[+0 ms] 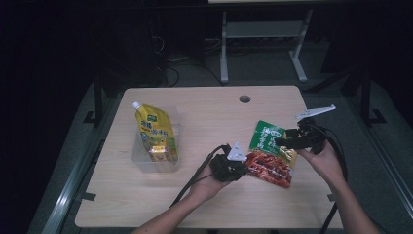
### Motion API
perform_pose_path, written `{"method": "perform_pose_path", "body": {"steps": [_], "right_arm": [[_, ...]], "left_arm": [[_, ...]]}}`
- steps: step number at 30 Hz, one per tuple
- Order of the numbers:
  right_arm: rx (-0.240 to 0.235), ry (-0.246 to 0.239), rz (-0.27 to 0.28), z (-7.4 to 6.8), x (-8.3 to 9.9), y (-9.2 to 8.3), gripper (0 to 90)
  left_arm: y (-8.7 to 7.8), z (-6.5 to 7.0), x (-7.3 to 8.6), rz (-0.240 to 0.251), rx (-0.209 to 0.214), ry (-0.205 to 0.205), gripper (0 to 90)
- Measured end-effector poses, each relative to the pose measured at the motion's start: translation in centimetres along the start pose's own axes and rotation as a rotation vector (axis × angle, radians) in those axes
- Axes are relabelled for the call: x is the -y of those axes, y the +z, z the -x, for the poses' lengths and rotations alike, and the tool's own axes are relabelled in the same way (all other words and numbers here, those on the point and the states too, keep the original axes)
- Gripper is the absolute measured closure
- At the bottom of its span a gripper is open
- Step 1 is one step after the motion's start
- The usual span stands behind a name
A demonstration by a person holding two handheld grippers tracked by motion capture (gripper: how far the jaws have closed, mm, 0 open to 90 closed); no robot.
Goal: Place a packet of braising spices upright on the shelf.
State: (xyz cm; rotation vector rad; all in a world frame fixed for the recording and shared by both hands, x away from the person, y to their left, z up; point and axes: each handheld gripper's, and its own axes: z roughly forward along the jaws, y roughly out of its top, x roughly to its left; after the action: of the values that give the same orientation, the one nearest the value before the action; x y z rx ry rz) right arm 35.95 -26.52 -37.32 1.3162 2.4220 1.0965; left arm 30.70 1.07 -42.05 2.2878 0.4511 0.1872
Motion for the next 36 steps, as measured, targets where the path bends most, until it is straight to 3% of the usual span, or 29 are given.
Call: {"method": "perform_pose_path", "body": {"steps": [6,10,19,29,36], "right_arm": [[0.033,0.046,-0.009,1.8,0.9,-0.1,33.9],[0.054,0.092,-0.015,3.2,1.7,0.2,33.8],[0.093,0.147,-0.05,5.1,2.0,1.1,33.9],[0.122,0.216,-0.098,6.4,2.4,2.4,34.4],[0.13,0.239,-0.108,7.0,2.5,2.8,33.9]], "left_arm": [[1.4,-0.5,-0.5,-0.012,-0.004,-0.008,89.6],[2.5,-1.0,-0.4,-0.038,-0.006,-0.023,89.8],[4.5,-1.7,0.0,-0.09,-0.015,-0.038,89.8],[5.1,-1.8,0.2,-0.116,-0.022,-0.03,89.8],[5.3,-1.7,0.2,-0.13,-0.033,-0.025,89.8]]}}
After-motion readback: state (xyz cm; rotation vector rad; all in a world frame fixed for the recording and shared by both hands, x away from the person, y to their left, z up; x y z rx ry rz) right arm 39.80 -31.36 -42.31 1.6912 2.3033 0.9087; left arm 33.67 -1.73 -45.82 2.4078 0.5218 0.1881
